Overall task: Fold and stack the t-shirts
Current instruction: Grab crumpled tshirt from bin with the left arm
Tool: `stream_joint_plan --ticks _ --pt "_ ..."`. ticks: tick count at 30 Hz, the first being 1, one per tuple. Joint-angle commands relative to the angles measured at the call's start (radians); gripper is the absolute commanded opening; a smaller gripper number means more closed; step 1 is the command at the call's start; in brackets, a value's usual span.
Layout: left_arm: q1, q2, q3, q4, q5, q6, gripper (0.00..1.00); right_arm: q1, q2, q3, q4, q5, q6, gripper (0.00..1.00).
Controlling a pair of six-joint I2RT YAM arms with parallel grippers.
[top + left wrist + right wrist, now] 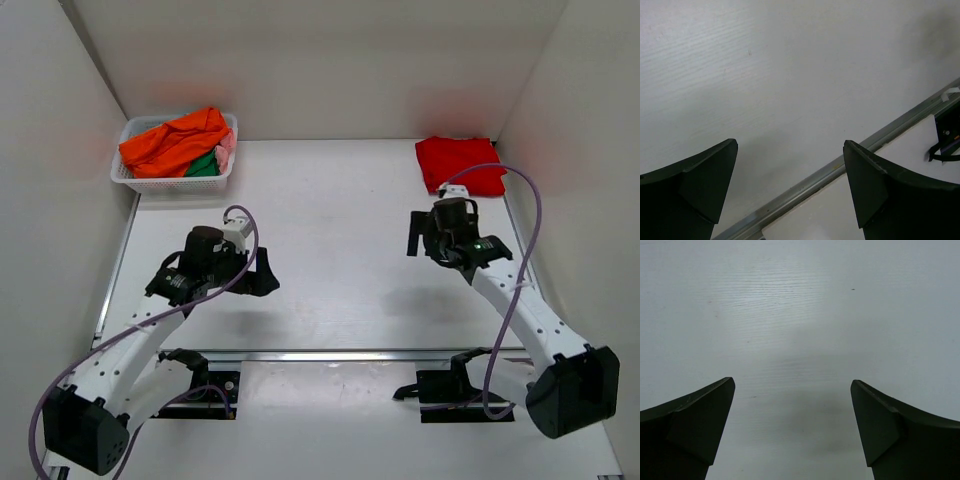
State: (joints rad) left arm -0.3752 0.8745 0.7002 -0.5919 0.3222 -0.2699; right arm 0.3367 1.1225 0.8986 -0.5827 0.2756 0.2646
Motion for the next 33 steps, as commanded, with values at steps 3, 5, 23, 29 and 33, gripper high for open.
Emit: stream_joint_plan --ticks 3,5,23,29,33 --pt "0.053 0.015 0.004 -0.014 0.093 -0.003 0.99 -0.086 -0.081 -0.064 0.038 -0.071 -0.002 0.99" --pt "0.032 -0.031 -0.019 0.068 0.129 -0.021 0.99 -0.108 -0.087 -0.079 0.043 -0.101 -0.004 0.99" --pt "0.420 0.840 0.996 0.234 -0.363 -0.005 0.85 -0.108 0.025 -0.001 0.057 -0.171 -0.106 0.99" --pt "0.492 1.141 1.226 0.273 -0.379 -0.055 0.79 -0.094 0.094 0.005 0.112 -0.187 -0.136 0.99" --pt "0.504 1.341 1.390 0.297 -0.436 -0.072 0.80 -0.081 0.141 0.003 0.139 -0.208 -0.127 1.00"
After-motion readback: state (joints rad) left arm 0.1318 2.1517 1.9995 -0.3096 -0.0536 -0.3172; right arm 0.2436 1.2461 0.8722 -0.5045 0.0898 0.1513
